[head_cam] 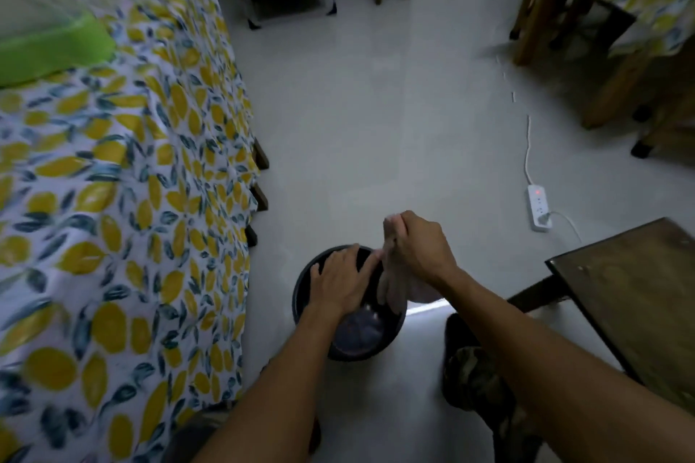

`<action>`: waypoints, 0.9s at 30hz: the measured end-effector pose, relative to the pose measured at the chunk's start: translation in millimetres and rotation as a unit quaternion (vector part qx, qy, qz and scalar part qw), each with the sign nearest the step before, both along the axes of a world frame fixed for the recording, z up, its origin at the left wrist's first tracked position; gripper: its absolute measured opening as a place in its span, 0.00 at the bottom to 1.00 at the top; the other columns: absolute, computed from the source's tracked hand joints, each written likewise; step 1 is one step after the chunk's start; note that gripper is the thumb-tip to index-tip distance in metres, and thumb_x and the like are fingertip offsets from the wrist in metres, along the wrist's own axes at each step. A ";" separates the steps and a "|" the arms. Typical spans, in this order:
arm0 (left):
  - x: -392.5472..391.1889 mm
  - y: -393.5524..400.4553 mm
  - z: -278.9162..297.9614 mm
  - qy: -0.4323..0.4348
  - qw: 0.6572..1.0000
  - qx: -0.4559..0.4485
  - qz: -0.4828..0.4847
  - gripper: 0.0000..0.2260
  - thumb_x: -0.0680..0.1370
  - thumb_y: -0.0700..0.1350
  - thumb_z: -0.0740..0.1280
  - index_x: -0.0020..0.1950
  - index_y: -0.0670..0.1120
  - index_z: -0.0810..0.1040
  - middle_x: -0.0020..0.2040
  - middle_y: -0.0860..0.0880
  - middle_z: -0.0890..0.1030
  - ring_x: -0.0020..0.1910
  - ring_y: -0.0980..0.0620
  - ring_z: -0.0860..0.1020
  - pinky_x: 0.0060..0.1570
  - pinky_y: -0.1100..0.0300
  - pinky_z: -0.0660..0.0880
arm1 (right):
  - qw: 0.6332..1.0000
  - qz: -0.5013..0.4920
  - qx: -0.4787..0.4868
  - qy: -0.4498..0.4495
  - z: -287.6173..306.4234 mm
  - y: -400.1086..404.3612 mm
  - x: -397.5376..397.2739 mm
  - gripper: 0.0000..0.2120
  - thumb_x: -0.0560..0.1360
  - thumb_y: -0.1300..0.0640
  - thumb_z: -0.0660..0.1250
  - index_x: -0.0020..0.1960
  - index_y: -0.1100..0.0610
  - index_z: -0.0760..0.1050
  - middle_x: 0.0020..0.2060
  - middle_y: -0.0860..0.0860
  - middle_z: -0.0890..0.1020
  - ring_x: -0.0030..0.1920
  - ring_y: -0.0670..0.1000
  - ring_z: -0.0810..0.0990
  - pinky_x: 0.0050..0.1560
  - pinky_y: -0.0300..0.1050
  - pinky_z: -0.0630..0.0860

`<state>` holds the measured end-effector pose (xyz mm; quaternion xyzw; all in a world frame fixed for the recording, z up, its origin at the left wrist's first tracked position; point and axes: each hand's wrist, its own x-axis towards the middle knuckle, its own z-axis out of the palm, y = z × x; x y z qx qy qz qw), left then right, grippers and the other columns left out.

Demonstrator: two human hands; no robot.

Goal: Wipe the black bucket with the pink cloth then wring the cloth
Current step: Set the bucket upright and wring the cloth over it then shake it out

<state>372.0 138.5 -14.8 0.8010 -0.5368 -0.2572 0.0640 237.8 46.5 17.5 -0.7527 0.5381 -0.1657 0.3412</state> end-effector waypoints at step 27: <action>-15.5 23.5 335.1 0.623 0.643 -0.416 0.161 0.14 0.82 0.42 0.55 0.57 0.41 0.79 0.60 0.39 0.82 0.67 0.39 0.78 0.70 0.45 0.73 | 0.953 0.184 0.109 -0.214 260.3 37.0 -92.4 0.15 0.78 0.49 0.74 0.59 0.57 0.80 0.56 0.57 0.85 0.57 0.58 0.84 0.58 0.57 0.84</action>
